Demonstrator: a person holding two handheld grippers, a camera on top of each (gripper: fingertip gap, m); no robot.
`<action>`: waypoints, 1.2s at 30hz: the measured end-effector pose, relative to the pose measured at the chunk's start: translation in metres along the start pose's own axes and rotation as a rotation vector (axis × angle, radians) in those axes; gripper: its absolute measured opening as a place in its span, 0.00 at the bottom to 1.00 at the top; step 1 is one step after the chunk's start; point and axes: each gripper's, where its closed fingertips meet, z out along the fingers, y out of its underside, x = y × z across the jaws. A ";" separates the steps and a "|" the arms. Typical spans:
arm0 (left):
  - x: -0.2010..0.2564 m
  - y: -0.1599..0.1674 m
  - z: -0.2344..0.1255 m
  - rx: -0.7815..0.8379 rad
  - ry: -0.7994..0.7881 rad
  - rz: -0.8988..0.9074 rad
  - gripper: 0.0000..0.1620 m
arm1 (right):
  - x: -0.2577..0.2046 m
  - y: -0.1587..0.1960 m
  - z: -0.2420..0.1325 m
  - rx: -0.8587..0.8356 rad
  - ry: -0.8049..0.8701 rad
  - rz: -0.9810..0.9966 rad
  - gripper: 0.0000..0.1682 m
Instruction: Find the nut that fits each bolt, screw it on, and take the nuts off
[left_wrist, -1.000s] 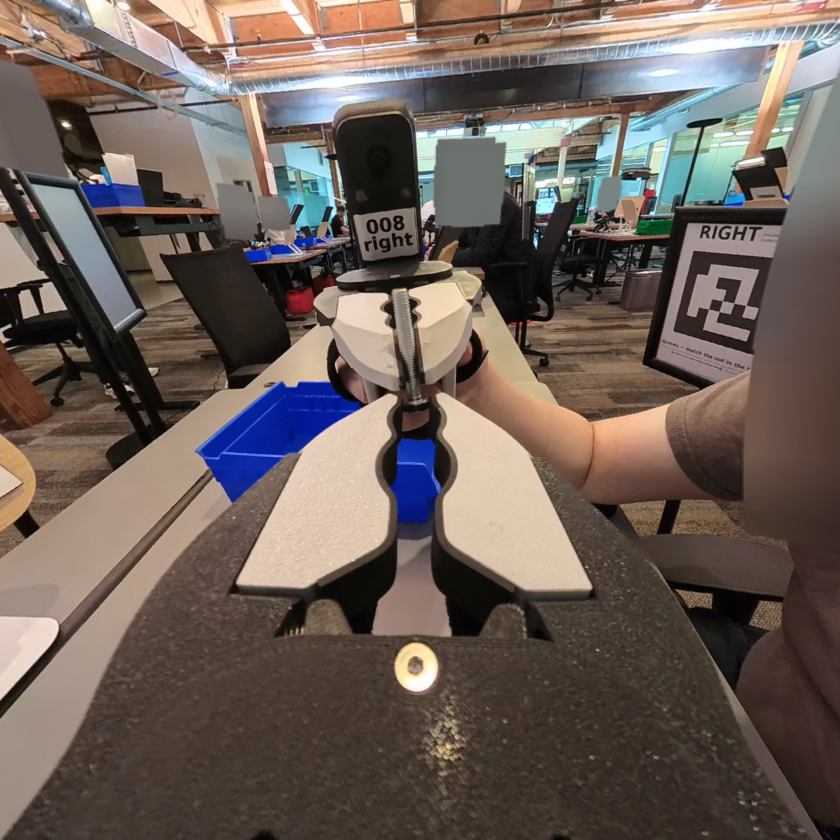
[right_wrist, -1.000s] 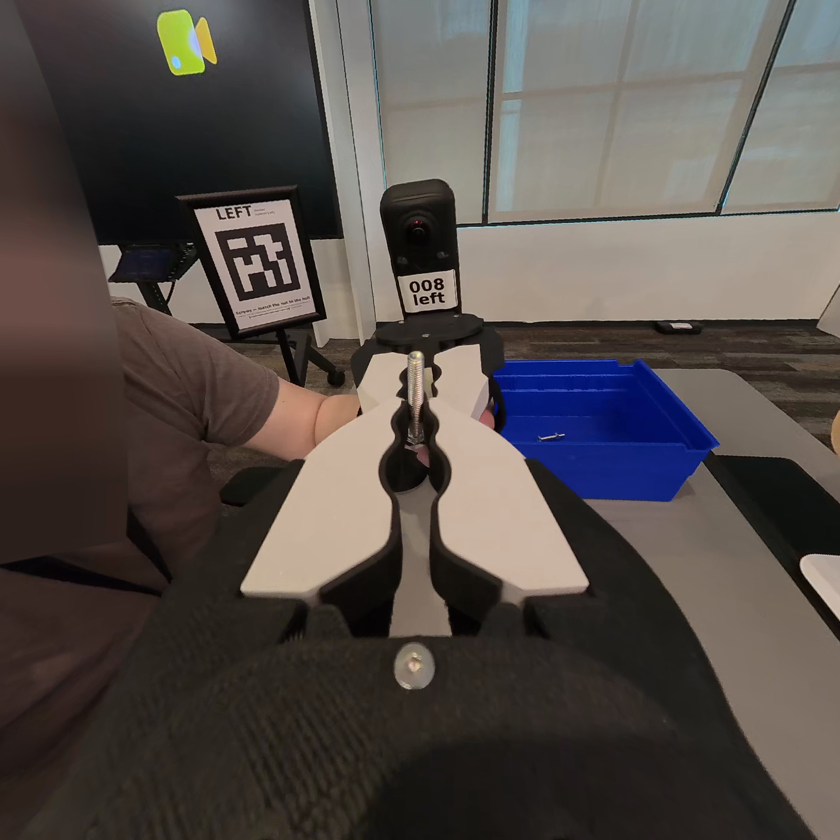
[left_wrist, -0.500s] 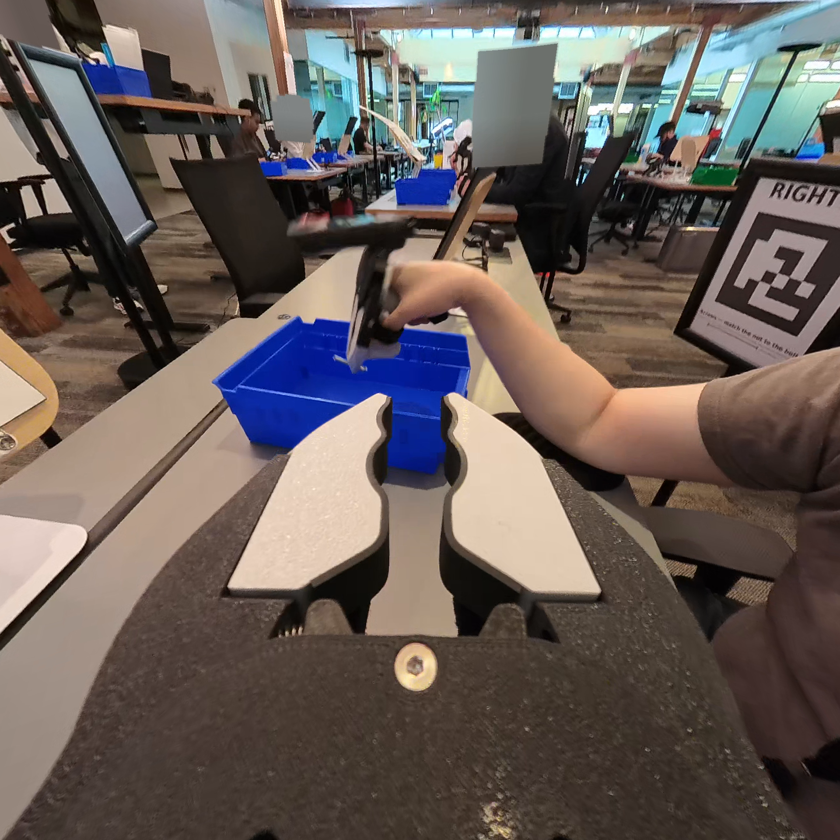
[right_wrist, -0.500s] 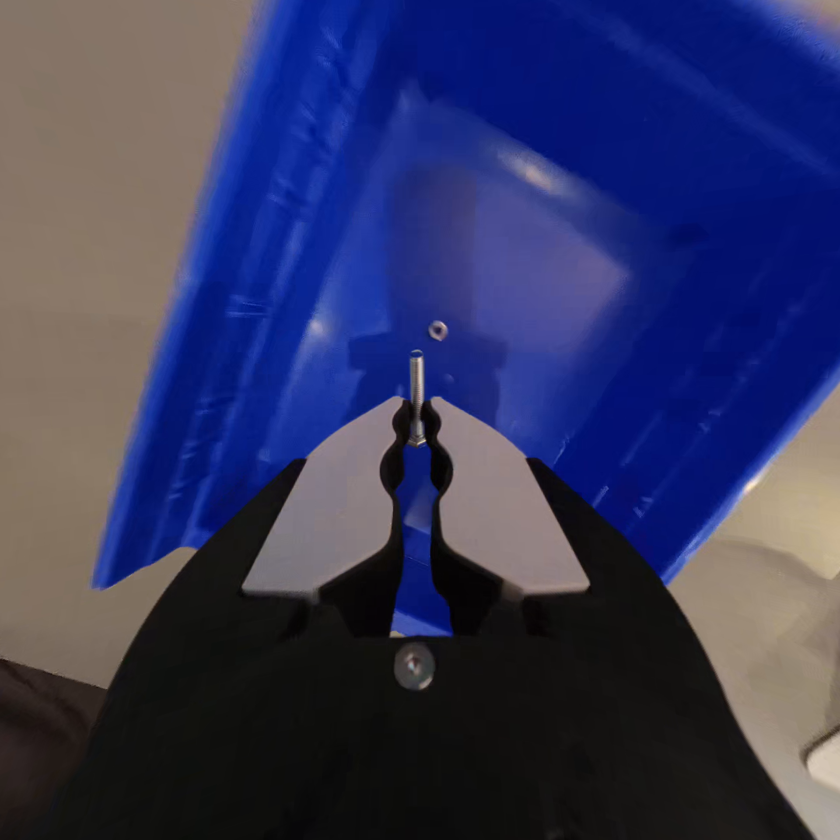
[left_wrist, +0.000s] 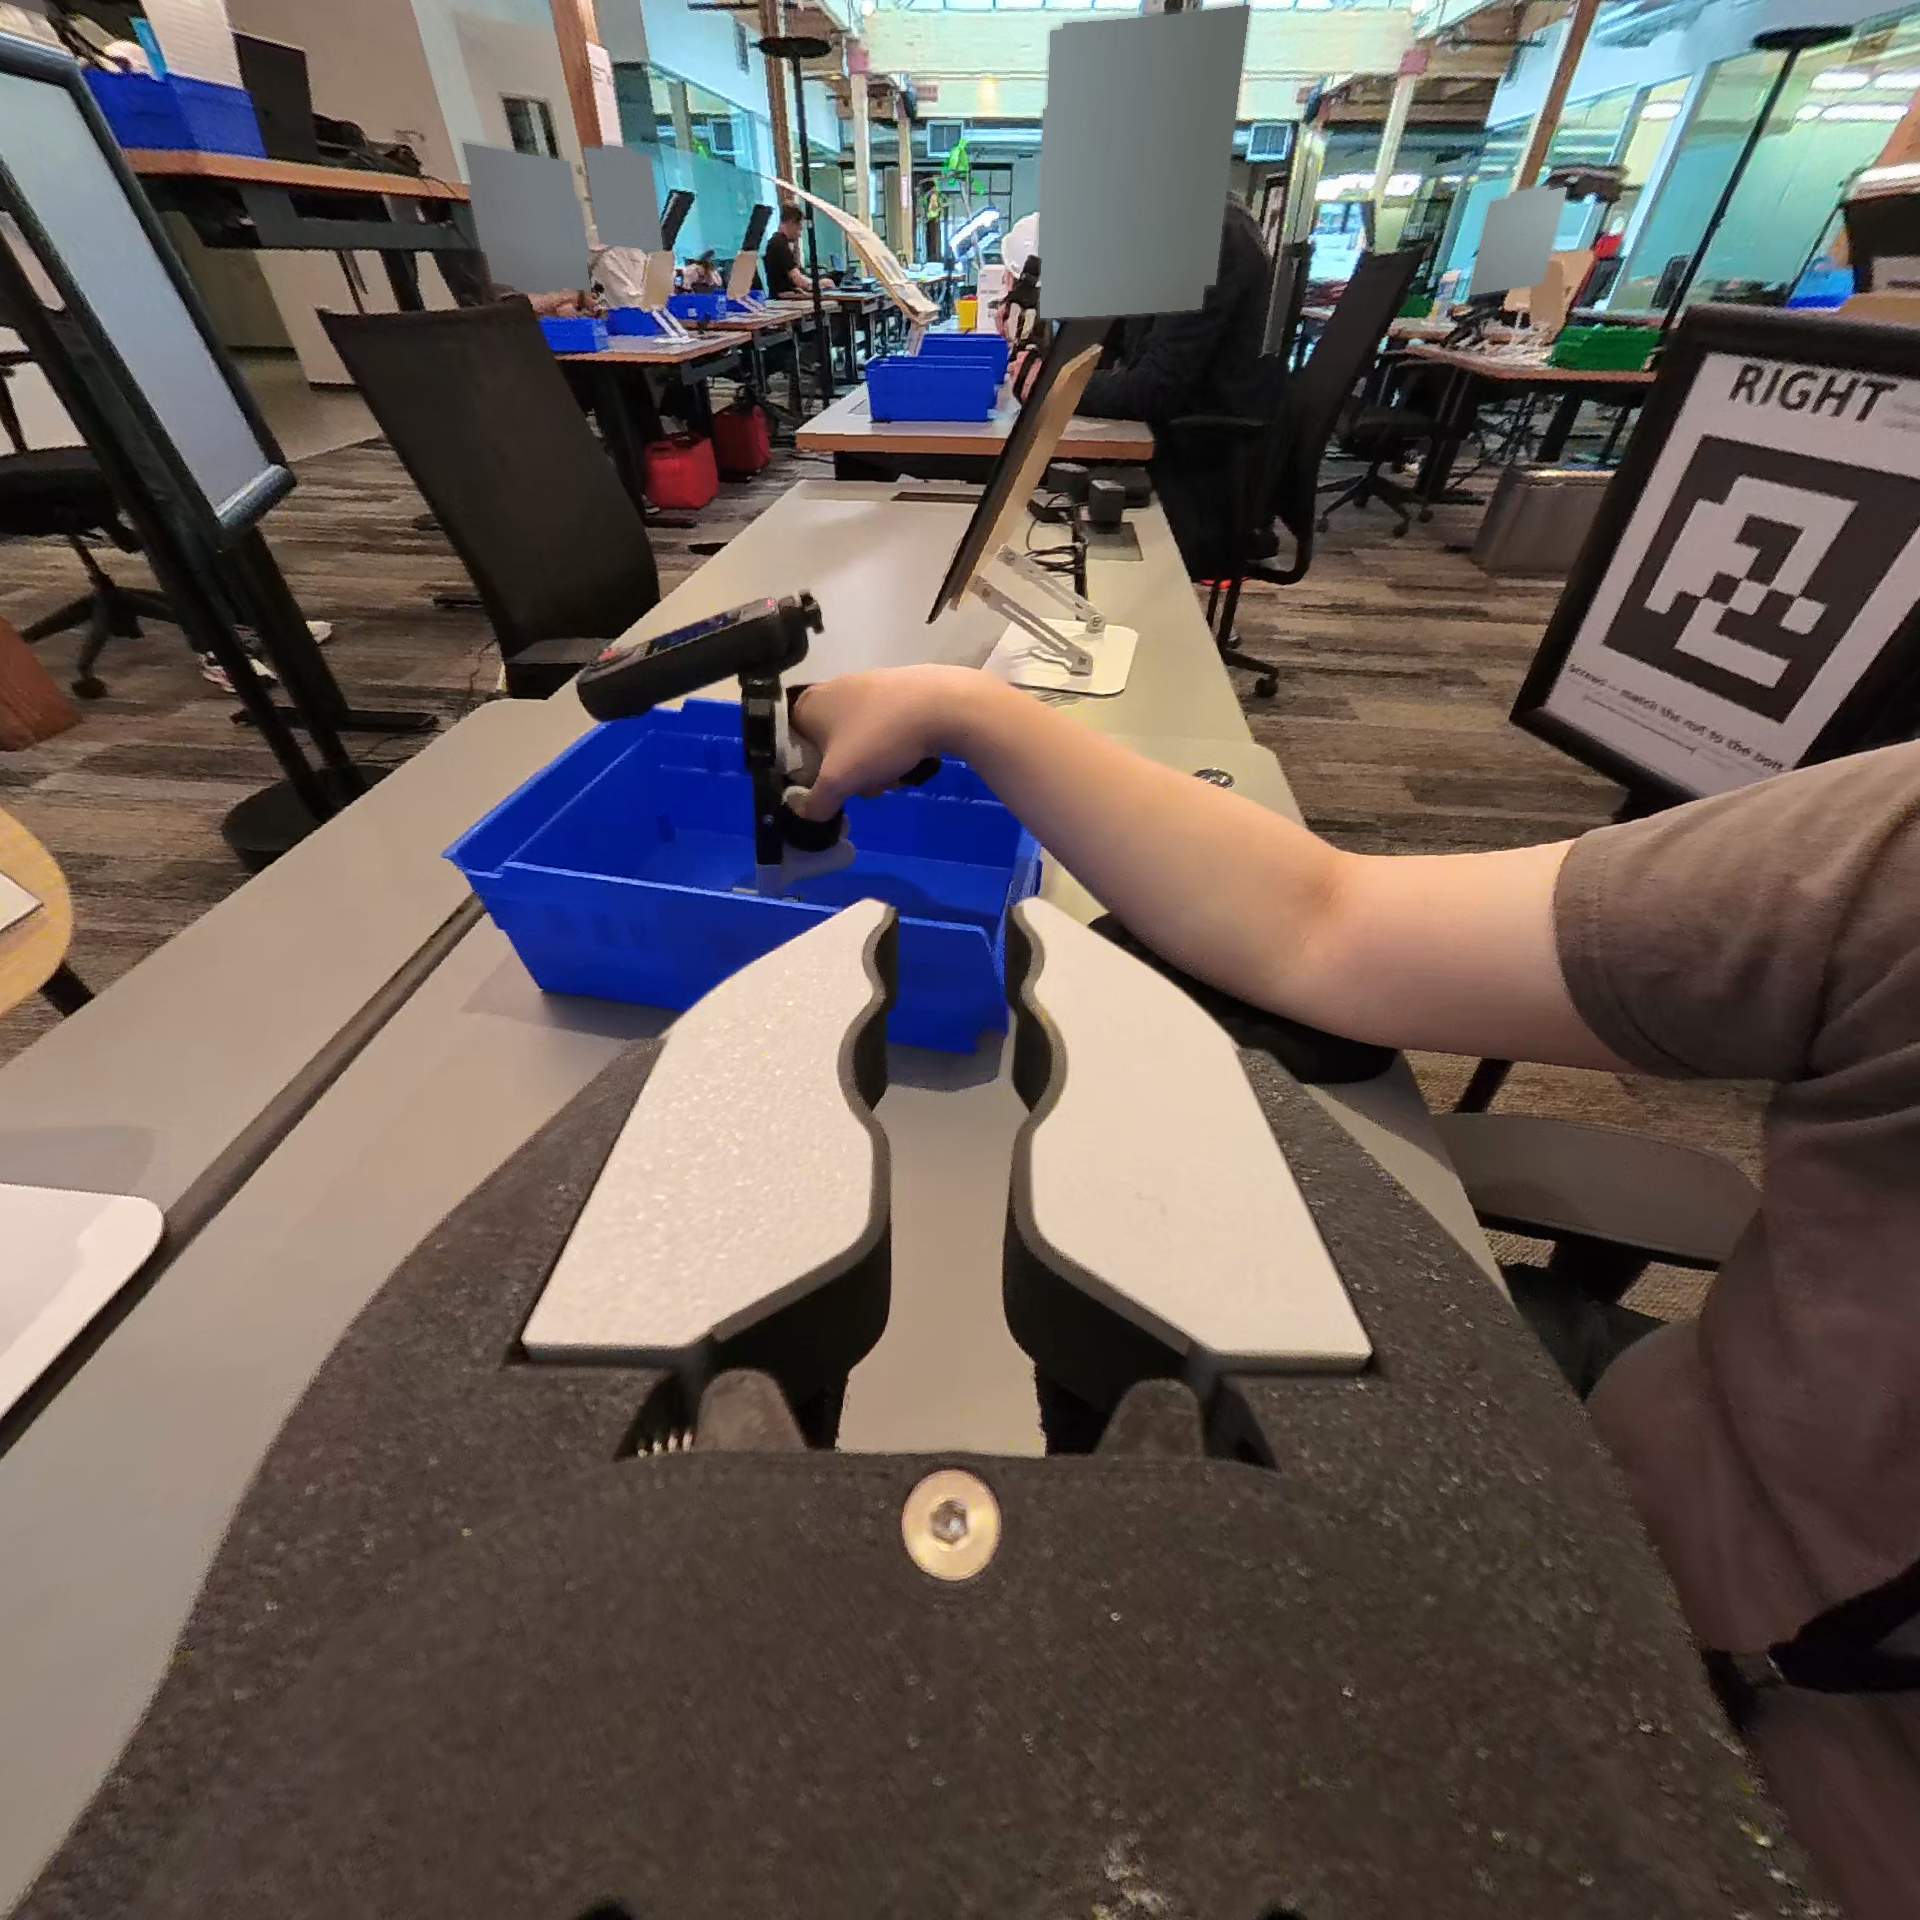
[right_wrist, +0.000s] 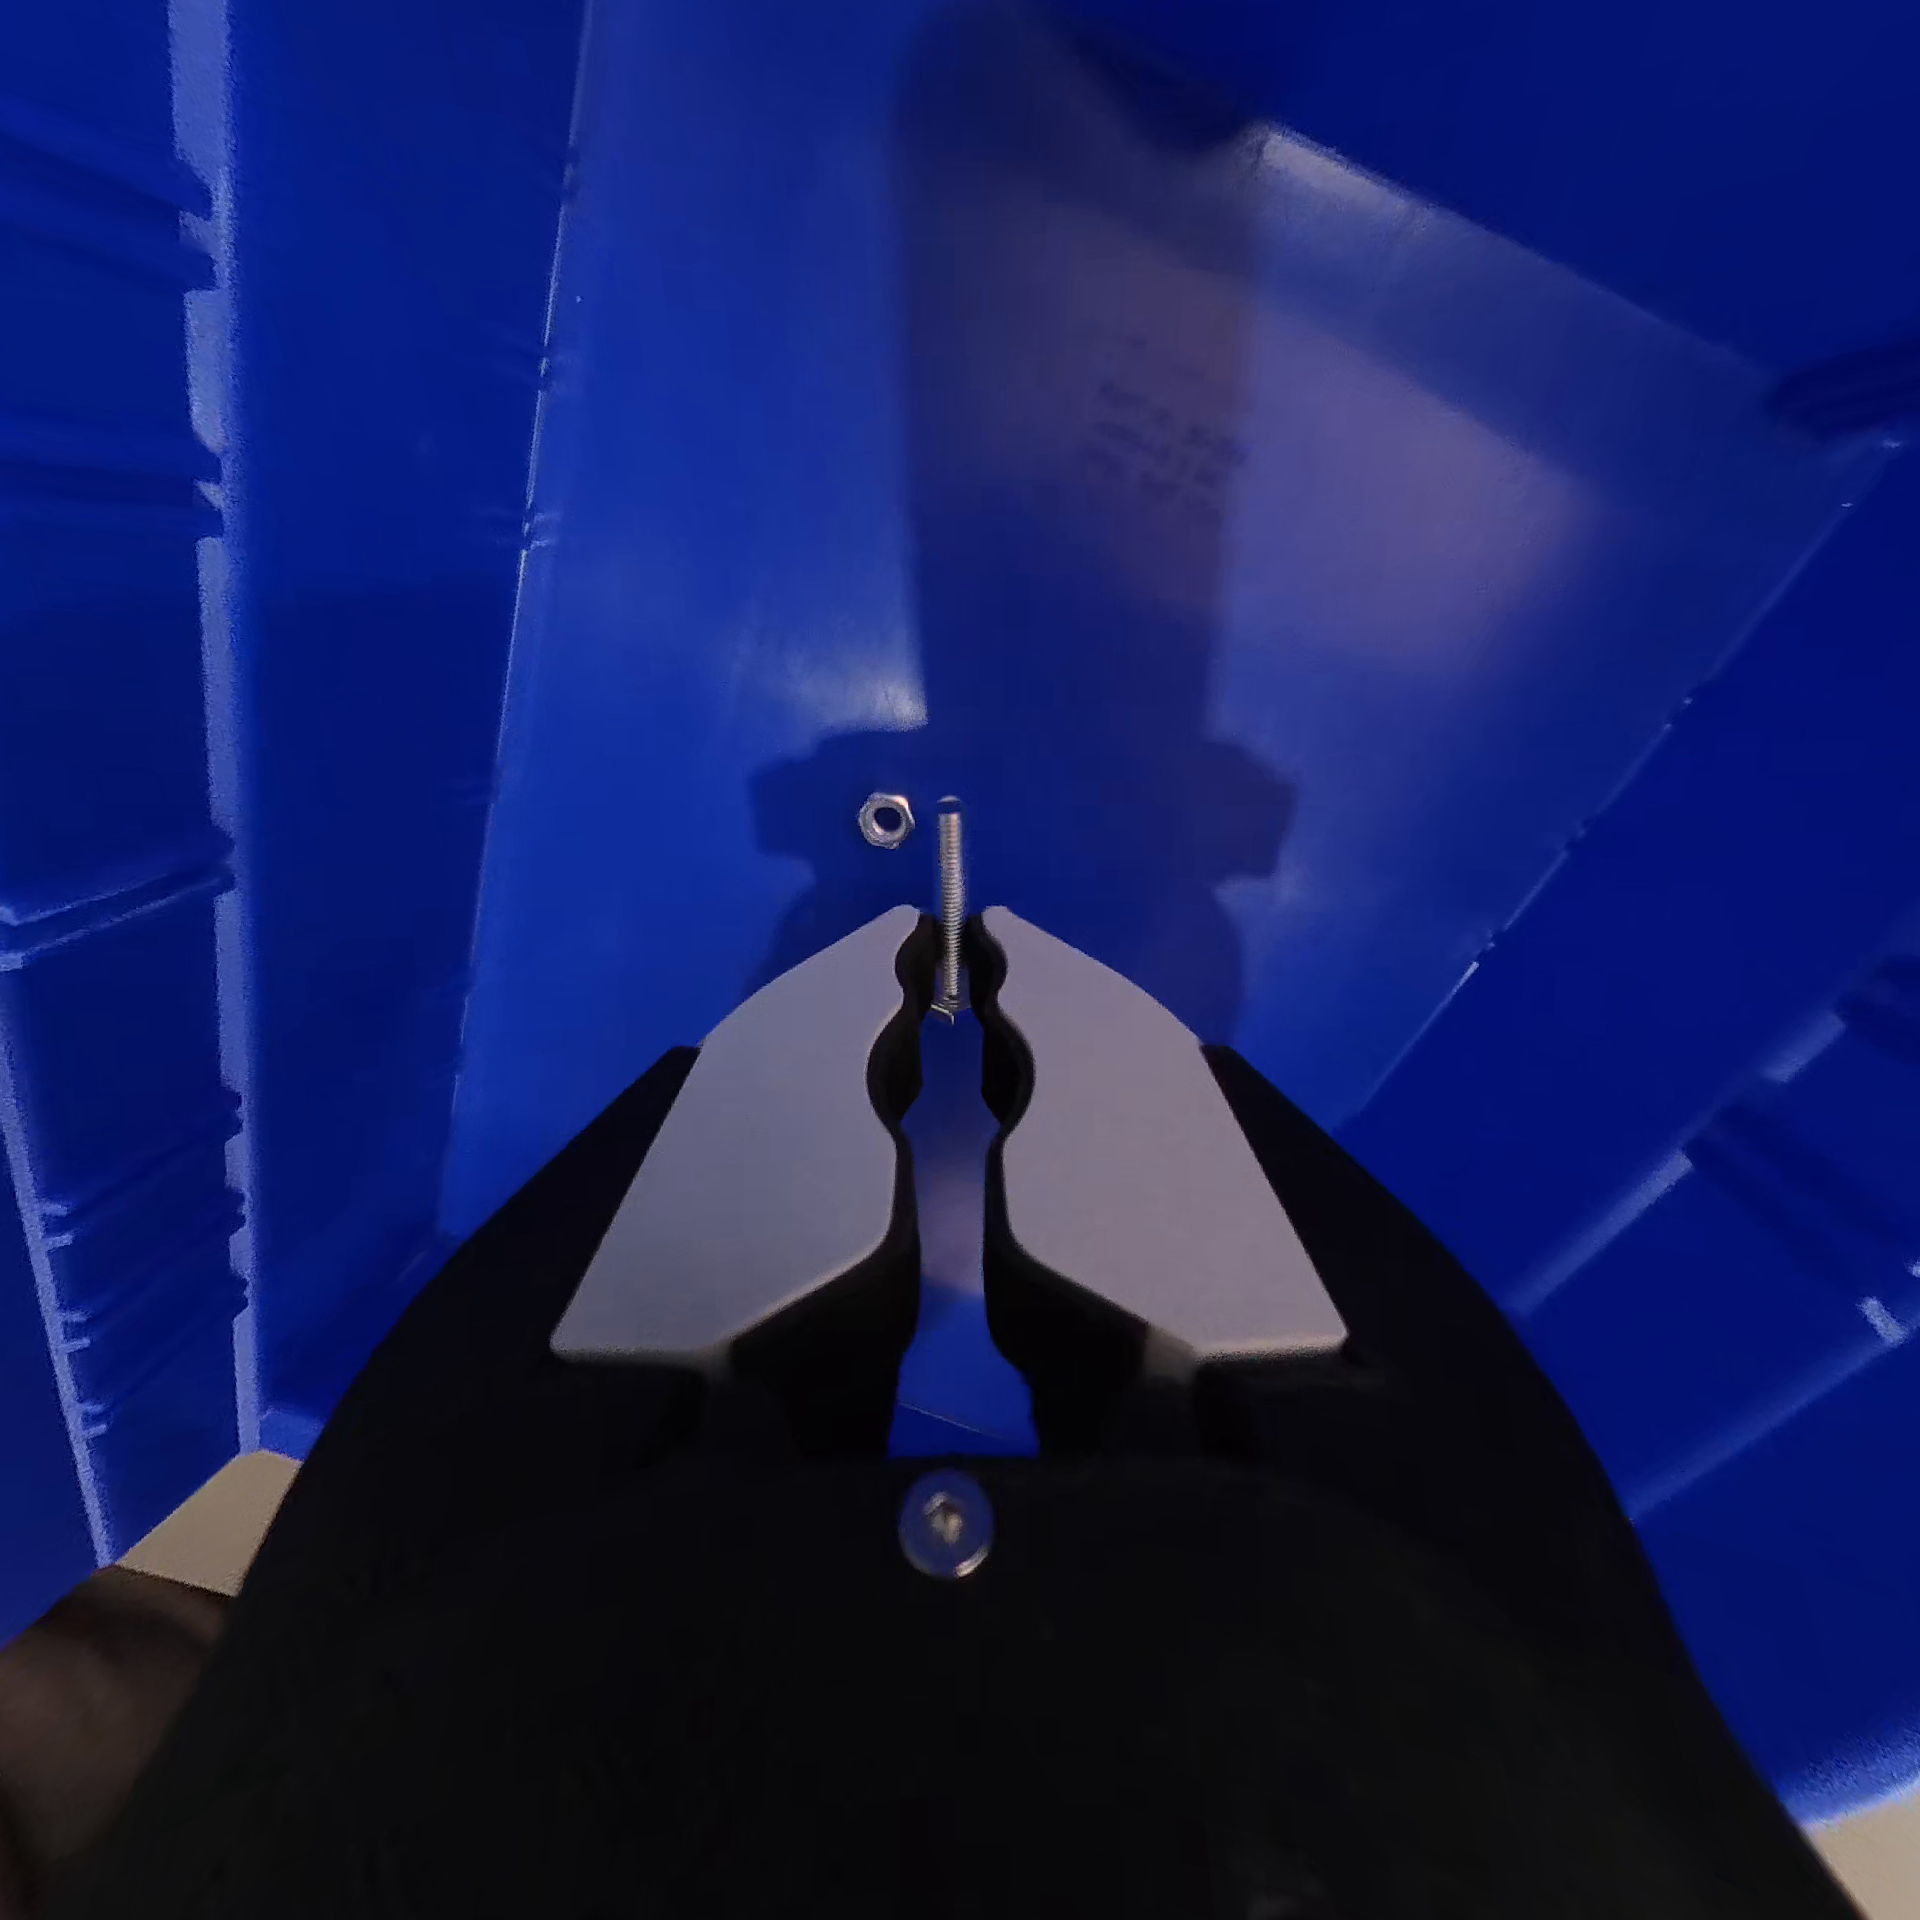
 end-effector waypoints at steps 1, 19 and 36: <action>0.000 0.000 0.000 0.004 0.004 -0.005 0.11 | -0.001 0.000 0.002 -0.003 -0.009 -0.001 0.04; -0.023 -0.015 -0.053 -0.063 -0.134 0.061 0.10 | -0.019 -0.025 -0.118 0.442 0.122 -0.109 0.12; -0.147 0.159 -0.291 -0.837 -0.981 -0.560 0.02 | -0.099 -0.045 -0.195 0.814 0.187 -0.367 0.11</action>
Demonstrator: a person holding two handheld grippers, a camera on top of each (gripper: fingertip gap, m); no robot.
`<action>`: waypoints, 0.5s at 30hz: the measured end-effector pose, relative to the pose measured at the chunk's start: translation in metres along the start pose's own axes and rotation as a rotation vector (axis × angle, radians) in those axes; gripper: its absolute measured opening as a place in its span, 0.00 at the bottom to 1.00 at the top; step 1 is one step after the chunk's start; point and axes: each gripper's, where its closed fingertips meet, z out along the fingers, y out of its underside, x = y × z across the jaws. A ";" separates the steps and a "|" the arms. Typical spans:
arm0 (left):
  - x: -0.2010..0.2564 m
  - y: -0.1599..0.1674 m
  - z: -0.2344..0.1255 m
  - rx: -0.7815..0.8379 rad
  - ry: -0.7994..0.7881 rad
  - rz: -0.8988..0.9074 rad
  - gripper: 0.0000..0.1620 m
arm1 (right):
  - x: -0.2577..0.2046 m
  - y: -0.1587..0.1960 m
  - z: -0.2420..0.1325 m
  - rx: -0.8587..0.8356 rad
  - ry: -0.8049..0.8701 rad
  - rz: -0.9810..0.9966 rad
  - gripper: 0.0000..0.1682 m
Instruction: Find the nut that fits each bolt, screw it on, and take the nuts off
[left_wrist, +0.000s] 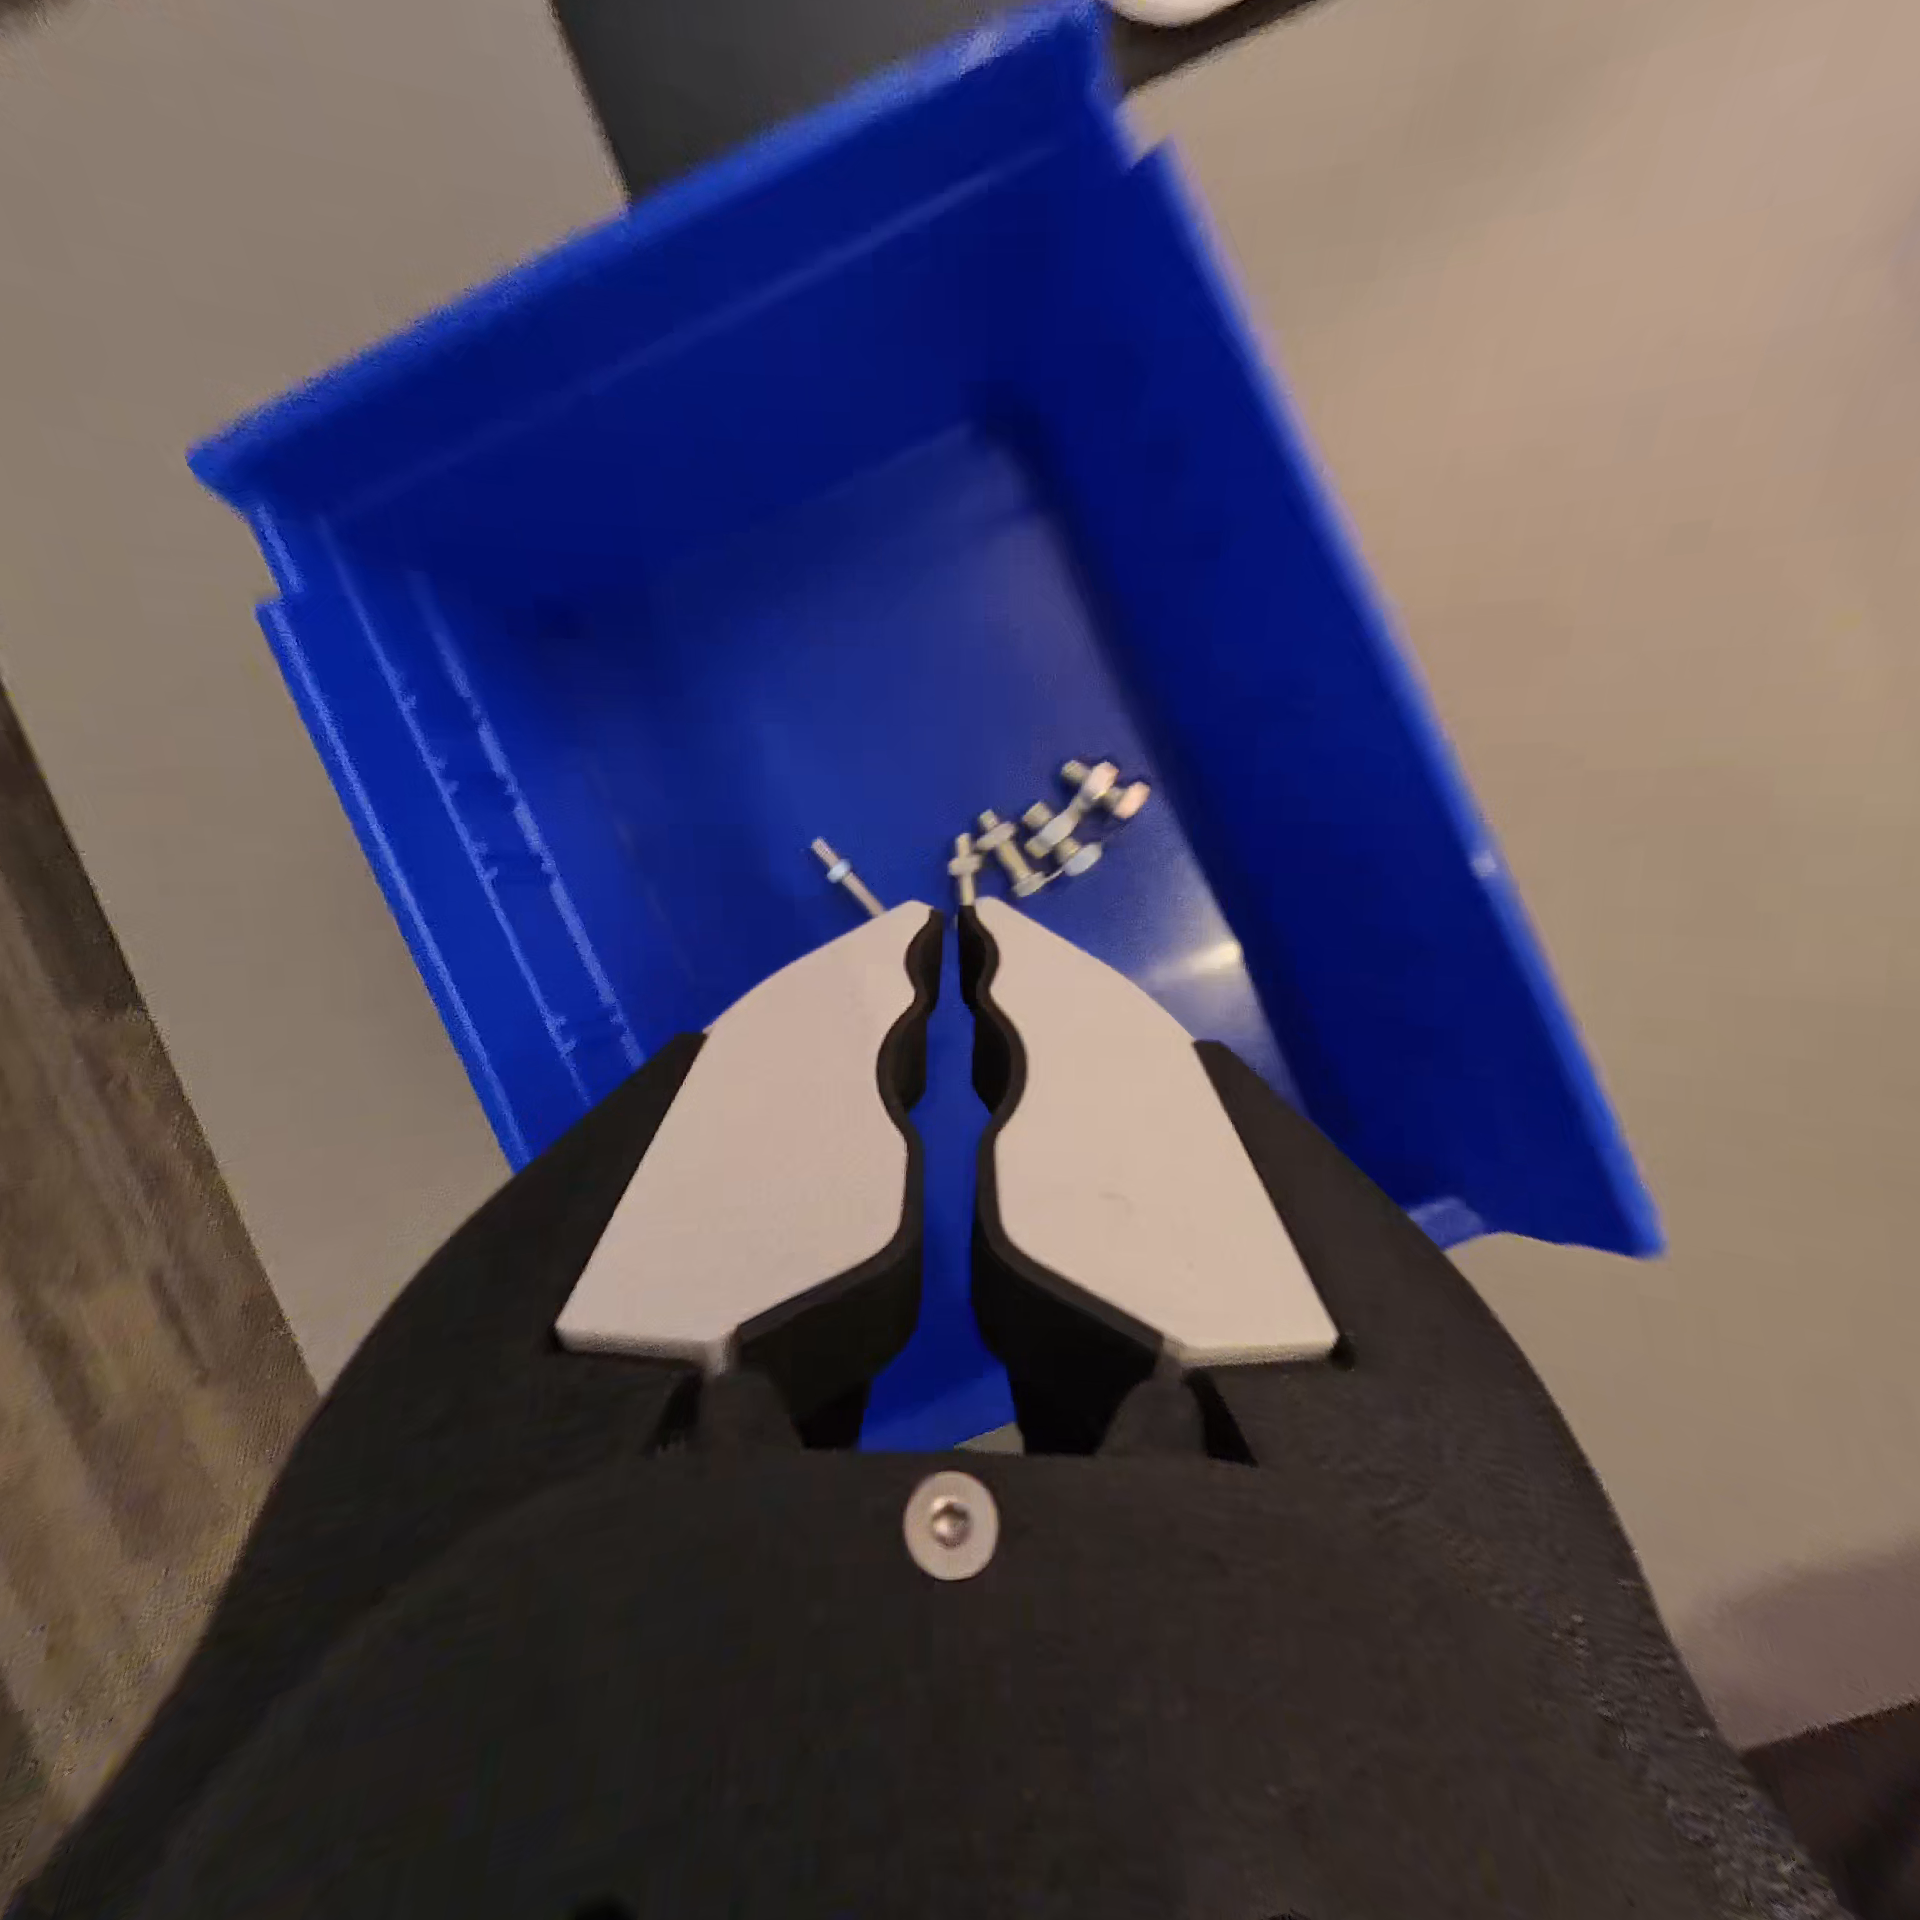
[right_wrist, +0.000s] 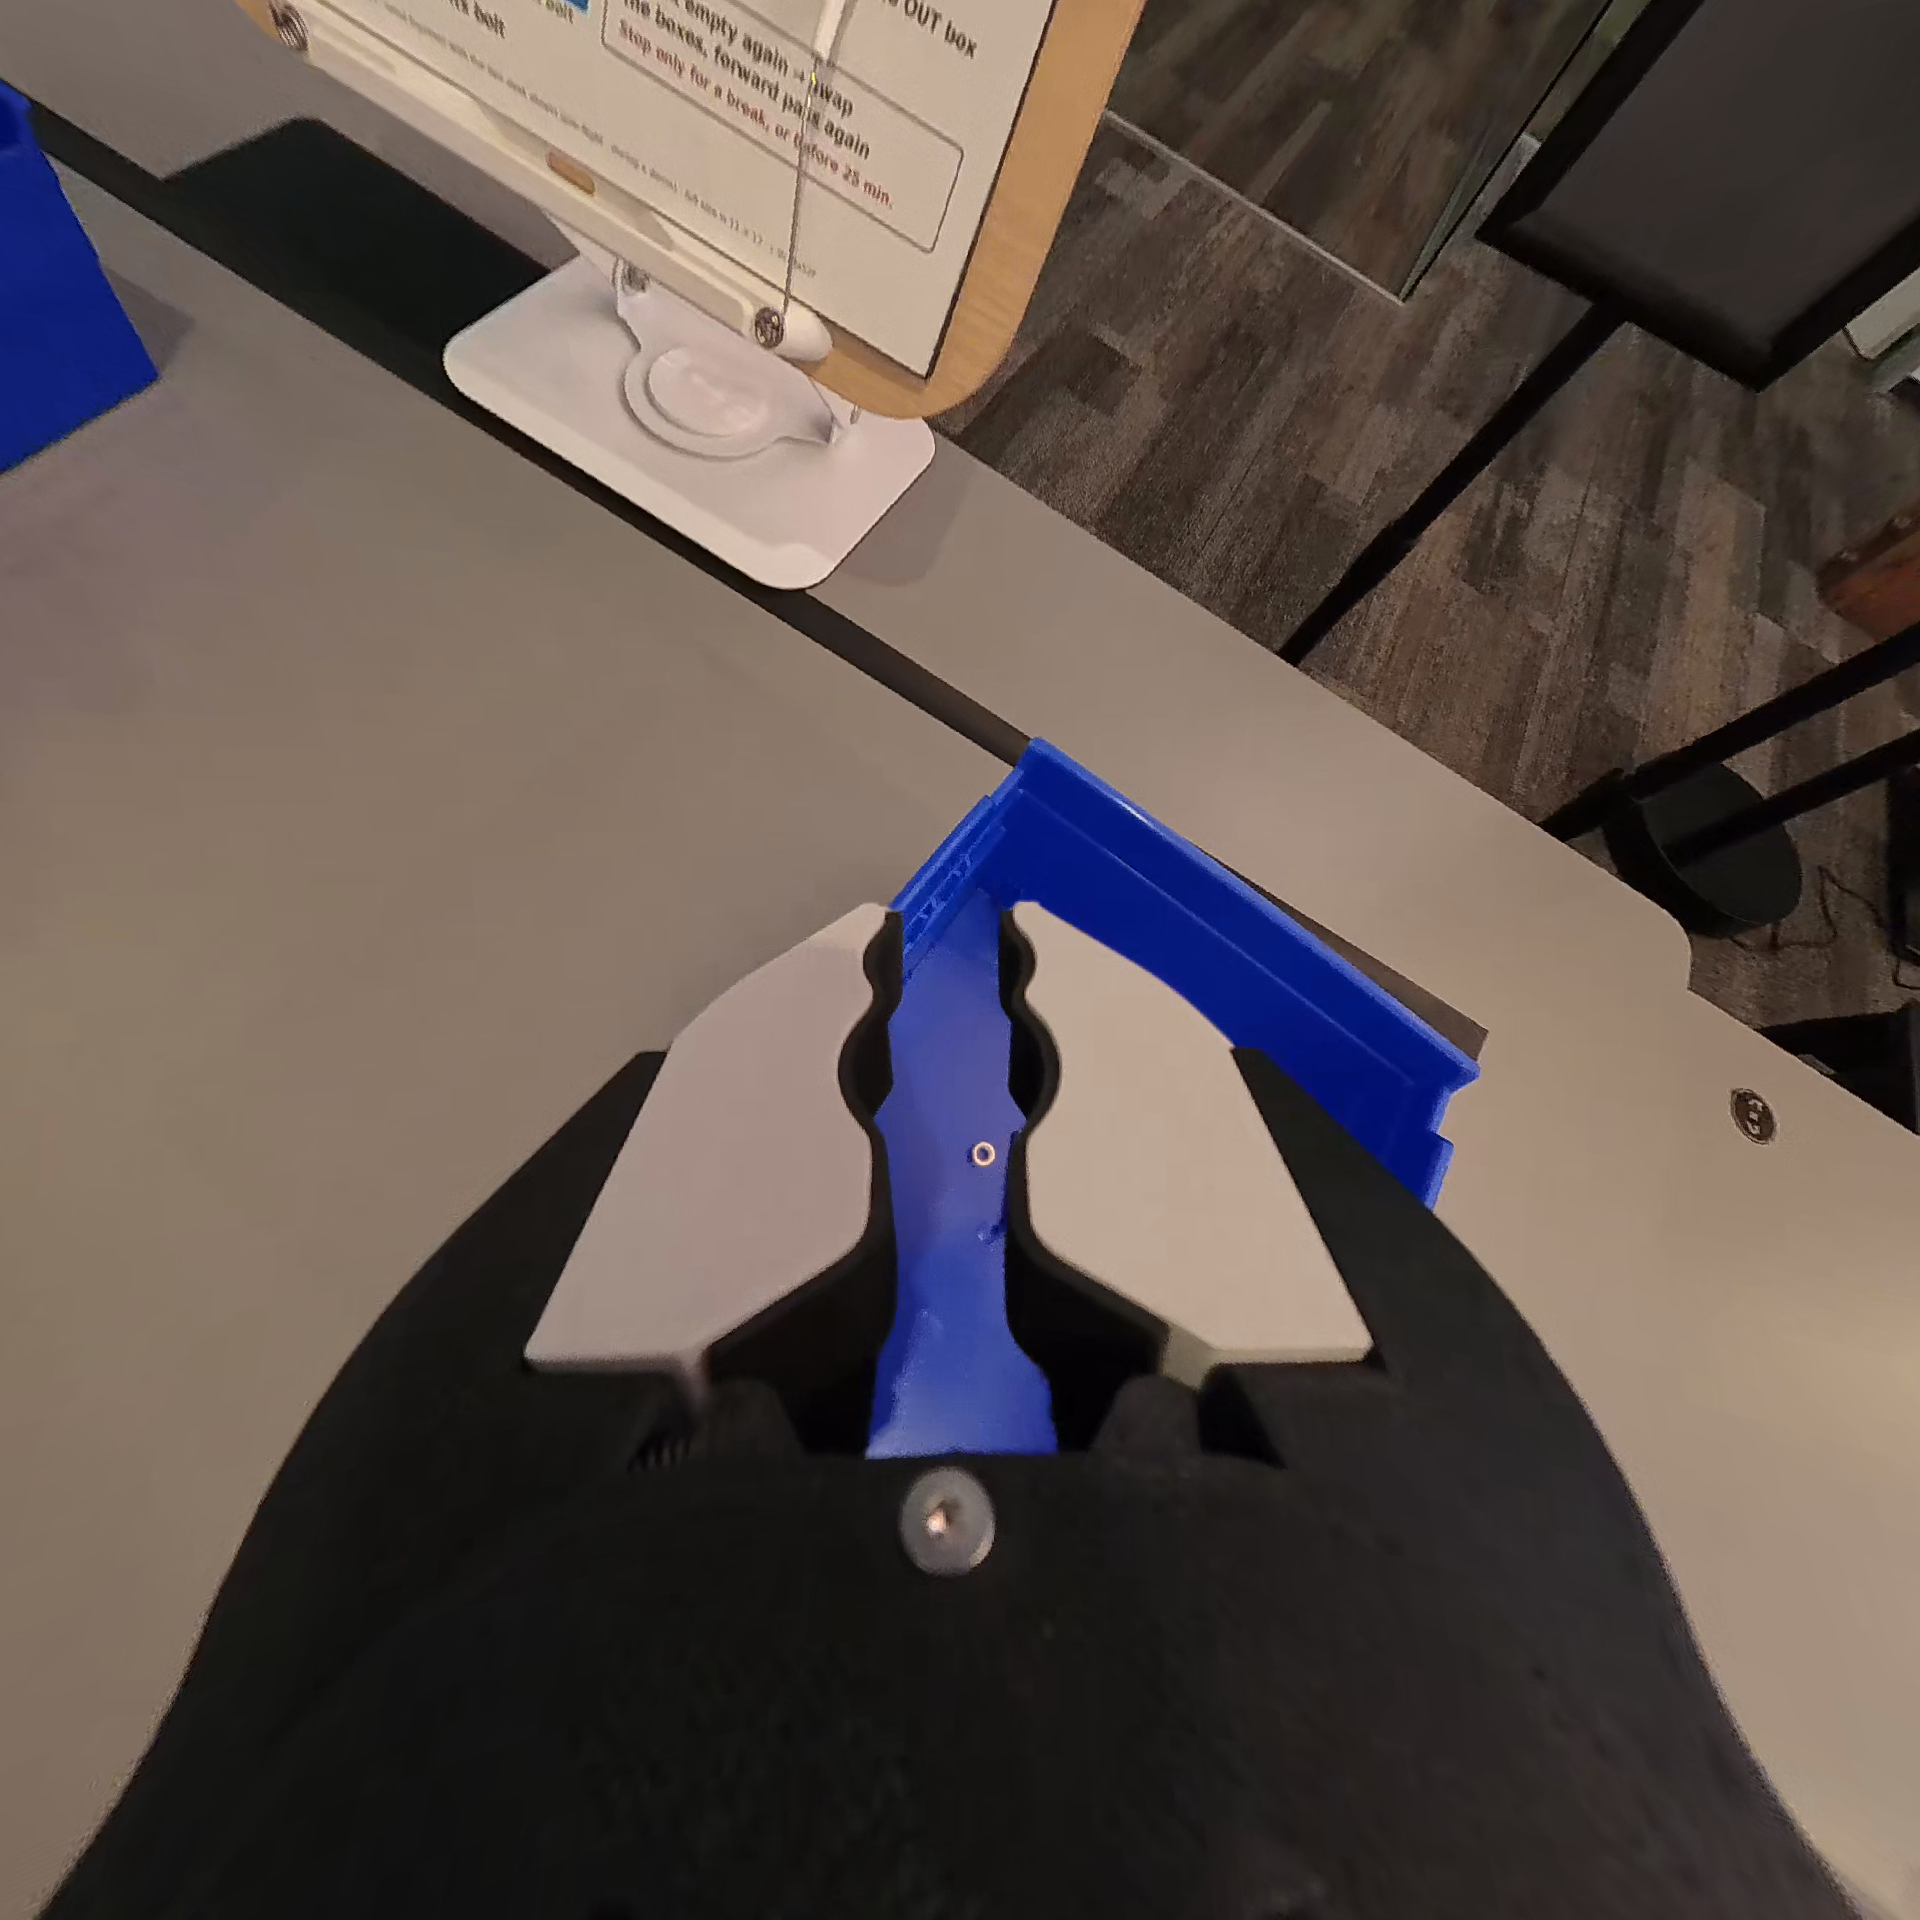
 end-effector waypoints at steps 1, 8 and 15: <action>-0.006 0.006 0.009 -0.041 -0.019 -0.012 0.03 | 0.000 0.001 0.002 -0.010 0.004 -0.006 0.11; -0.021 0.039 0.058 -0.273 -0.055 -0.156 0.09 | -0.007 0.005 0.011 -0.047 -0.008 -0.035 0.11; -0.024 0.048 0.086 -0.333 -0.046 -0.243 0.13 | -0.007 0.014 0.018 -0.106 -0.005 -0.052 0.11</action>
